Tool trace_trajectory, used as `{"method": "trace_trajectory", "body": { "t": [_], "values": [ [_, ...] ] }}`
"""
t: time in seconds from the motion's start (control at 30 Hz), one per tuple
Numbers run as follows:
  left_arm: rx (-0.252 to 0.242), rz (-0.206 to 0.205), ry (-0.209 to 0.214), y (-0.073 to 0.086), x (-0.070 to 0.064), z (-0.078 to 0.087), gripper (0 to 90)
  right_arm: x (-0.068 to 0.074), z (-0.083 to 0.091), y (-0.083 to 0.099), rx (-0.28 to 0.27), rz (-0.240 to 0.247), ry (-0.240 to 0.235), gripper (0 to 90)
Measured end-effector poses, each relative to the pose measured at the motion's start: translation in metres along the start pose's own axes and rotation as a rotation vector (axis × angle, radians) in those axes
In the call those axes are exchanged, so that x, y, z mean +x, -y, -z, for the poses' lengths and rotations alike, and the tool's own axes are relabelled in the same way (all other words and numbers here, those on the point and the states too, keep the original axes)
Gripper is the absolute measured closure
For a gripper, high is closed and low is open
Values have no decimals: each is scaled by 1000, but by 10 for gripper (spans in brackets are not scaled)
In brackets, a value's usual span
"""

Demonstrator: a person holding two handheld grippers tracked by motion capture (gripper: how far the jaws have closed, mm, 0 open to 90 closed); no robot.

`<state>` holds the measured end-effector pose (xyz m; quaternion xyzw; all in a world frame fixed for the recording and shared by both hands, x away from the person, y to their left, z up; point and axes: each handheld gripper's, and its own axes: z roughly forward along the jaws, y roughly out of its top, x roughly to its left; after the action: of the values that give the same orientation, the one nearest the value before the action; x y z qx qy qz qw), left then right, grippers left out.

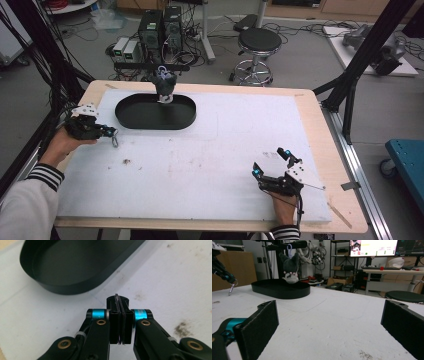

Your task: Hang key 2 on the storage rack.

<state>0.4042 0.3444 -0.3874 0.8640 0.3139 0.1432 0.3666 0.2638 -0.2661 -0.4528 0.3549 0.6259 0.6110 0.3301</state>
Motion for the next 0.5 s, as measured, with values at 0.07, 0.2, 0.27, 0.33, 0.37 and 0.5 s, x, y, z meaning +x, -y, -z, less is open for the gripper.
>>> {"method": "trace_trajectory", "body": {
  "t": [0.07,0.2,0.27,0.33,0.37,0.5],
  "values": [
    [-34,1,9,-2,-1,3,880,0,0,0,0,0,0,6],
    [-98,6,9,-6,-5,9,880,-1,0,0,-4,5,1,6],
    [-119,4,12,-8,-6,12,880,0,0,0,-1,1,2,6],
    [-145,13,11,-10,-7,15,880,0,0,0,-2,0,2,6],
    [-159,19,11,-10,-8,17,880,-1,0,0,-2,-1,3,6],
    [-169,8,-6,-14,-9,22,880,-1,0,0,-2,-1,2,6]
  ]
}}
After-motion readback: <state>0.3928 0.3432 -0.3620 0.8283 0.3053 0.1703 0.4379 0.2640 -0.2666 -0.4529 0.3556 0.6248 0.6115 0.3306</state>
